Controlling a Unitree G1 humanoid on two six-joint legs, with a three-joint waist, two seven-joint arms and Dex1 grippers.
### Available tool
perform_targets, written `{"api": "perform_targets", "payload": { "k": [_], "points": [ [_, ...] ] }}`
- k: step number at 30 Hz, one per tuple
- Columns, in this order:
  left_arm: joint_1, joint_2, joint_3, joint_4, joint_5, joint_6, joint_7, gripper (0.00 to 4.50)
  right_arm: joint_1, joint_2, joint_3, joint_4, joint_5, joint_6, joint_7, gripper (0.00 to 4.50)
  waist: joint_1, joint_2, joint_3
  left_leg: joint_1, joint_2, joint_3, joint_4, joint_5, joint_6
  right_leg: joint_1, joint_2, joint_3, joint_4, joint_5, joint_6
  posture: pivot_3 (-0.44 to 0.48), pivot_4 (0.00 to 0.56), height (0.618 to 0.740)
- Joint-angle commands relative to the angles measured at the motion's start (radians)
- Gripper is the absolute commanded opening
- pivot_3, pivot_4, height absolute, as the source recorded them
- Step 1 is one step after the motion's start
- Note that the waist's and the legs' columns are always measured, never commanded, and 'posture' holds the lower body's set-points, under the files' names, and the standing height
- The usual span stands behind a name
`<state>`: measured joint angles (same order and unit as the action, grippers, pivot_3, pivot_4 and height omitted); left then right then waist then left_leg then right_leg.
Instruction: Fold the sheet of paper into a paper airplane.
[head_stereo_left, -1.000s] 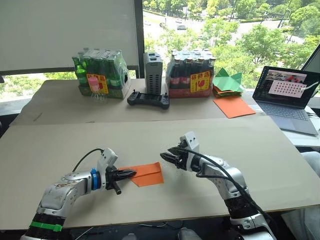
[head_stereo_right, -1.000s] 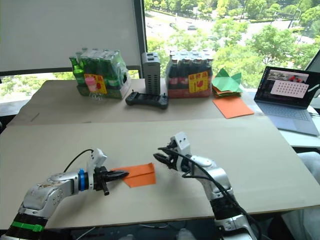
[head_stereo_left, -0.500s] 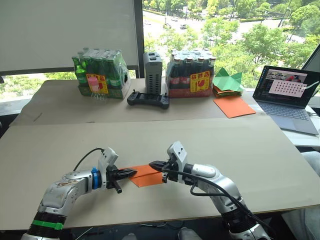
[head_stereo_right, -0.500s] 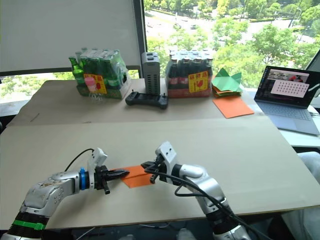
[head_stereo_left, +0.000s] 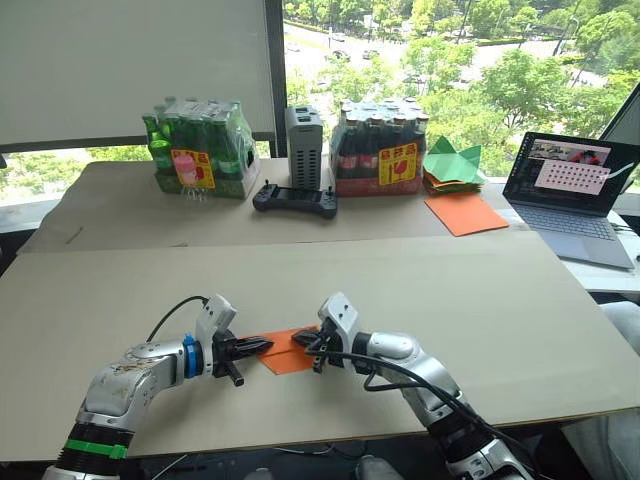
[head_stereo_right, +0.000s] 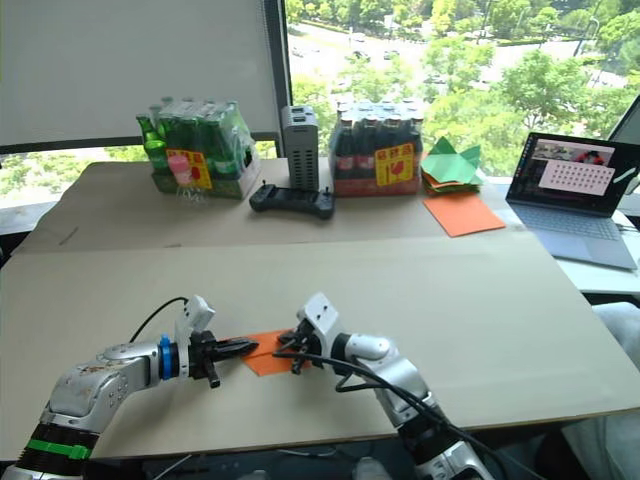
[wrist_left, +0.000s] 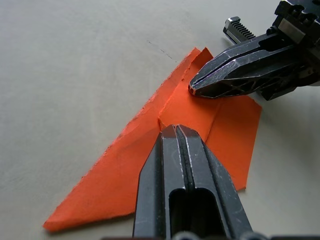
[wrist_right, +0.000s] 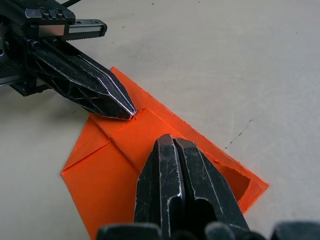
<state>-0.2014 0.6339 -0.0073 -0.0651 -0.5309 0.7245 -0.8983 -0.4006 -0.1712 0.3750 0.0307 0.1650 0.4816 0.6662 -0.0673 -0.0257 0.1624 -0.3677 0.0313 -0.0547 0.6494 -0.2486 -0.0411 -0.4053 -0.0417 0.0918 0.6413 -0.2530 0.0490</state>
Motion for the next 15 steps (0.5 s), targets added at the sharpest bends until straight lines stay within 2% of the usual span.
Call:
{"api": "perform_targets", "payload": {
  "k": [1,9,15],
  "points": [
    [0.017,0.008,-0.016,0.027,0.04,0.011,0.024,0.0,0.011,0.015,-0.016,-0.023,0.031,0.006,0.016,0.01,0.0,0.0,0.0,0.0,0.0,0.0,0.0,0.0,0.0,0.0,0.0,0.0,0.0,0.0,0.0,0.0,0.15,0.74],
    [0.015,0.002,-0.02,0.026,0.039,0.015,0.027,0.0,0.013,0.054,-0.026,-0.101,0.107,0.03,0.057,0.01,0.001,0.0,0.0,-0.001,0.0,0.0,0.0,0.0,0.0,-0.001,0.0,0.0,0.0,0.0,0.0,0.0,0.15,0.74],
    [0.012,-0.001,-0.018,0.029,0.038,0.017,0.028,0.0,0.008,0.046,0.001,-0.074,0.072,0.02,0.054,0.01,0.002,0.0,0.0,-0.001,0.0,0.0,0.0,0.0,0.0,-0.001,0.0,0.0,0.0,0.0,0.0,0.0,0.15,0.74]
  ]
}}
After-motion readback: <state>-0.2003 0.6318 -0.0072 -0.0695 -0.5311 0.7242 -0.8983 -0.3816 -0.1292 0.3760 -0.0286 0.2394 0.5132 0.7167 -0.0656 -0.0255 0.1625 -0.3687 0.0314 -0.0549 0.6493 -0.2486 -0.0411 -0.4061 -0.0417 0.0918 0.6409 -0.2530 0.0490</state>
